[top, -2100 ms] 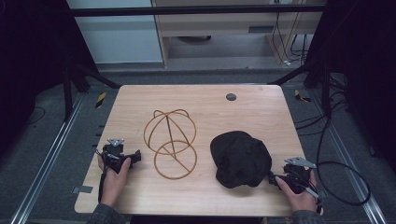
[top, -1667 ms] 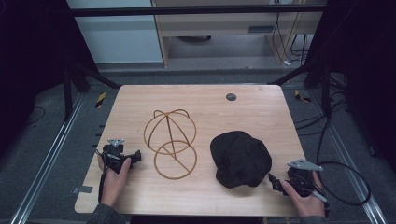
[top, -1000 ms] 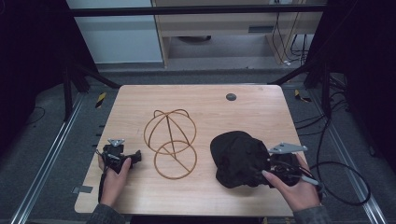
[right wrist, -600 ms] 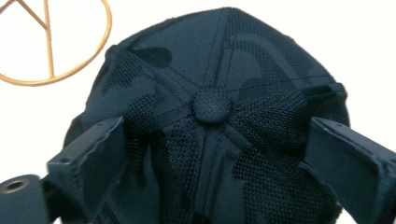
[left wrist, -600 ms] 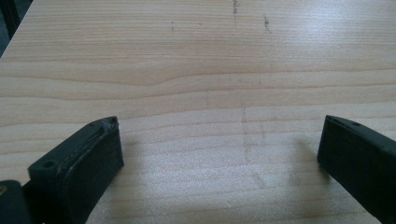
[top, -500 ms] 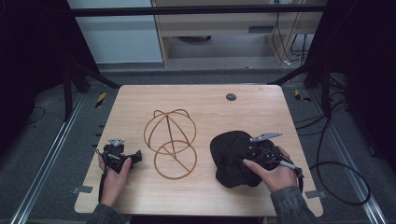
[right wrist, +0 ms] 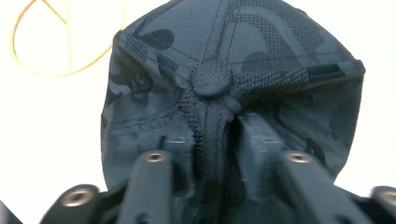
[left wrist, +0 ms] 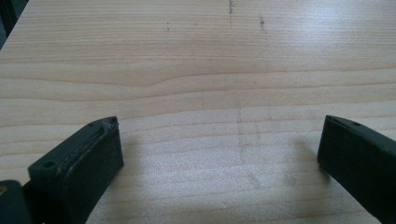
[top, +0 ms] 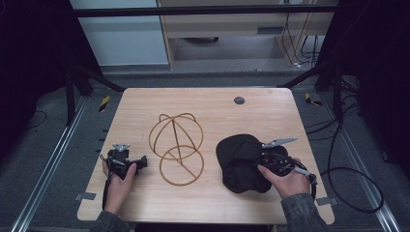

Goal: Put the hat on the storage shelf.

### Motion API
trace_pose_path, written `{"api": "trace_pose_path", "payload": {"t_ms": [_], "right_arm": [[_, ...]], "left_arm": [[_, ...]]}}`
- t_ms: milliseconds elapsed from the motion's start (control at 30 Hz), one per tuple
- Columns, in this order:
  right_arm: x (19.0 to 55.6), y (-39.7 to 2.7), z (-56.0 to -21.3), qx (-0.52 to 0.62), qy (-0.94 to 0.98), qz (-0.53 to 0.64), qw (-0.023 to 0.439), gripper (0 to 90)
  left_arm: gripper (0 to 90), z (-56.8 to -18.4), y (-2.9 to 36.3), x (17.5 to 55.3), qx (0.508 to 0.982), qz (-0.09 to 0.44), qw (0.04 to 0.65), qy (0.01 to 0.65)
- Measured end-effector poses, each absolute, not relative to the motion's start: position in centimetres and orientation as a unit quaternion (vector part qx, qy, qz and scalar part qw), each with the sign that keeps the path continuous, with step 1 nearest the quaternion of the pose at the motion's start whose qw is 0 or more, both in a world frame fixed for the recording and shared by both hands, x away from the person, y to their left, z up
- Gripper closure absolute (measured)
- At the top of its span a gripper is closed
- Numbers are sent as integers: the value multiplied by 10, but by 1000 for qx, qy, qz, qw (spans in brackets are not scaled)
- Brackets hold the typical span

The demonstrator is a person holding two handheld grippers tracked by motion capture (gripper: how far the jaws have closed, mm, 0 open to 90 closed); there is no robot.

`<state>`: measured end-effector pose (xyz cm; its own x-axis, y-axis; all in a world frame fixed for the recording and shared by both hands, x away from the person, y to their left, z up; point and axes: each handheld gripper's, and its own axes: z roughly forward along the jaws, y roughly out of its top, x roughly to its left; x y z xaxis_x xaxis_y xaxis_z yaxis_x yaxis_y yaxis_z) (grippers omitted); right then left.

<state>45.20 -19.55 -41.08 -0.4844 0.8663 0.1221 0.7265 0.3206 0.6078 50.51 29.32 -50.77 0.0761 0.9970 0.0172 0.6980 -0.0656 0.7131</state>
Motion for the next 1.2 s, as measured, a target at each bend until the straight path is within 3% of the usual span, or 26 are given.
{"api": "trace_pose_path", "payload": {"t_ms": [67, 300, 533, 767, 1200], "right_arm": [[454, -198, -410, 493, 804, 314, 109, 803], [465, -200, -396, 486, 806, 322, 102, 855], [476, -207, -369, 483, 800, 345, 88, 860], [484, -216, -319, 483, 781, 379, 112, 860], [495, -210, -262, 479, 749, 437, 138, 860]], "left_arm": [[0, -508, 293, 505, 679, 268, 278, 624], [0, -508, 293, 505, 680, 268, 278, 623], [0, -508, 293, 505, 680, 268, 278, 623], [0, -508, 293, 505, 681, 268, 278, 622], [0, -508, 293, 505, 680, 269, 279, 623]]}}
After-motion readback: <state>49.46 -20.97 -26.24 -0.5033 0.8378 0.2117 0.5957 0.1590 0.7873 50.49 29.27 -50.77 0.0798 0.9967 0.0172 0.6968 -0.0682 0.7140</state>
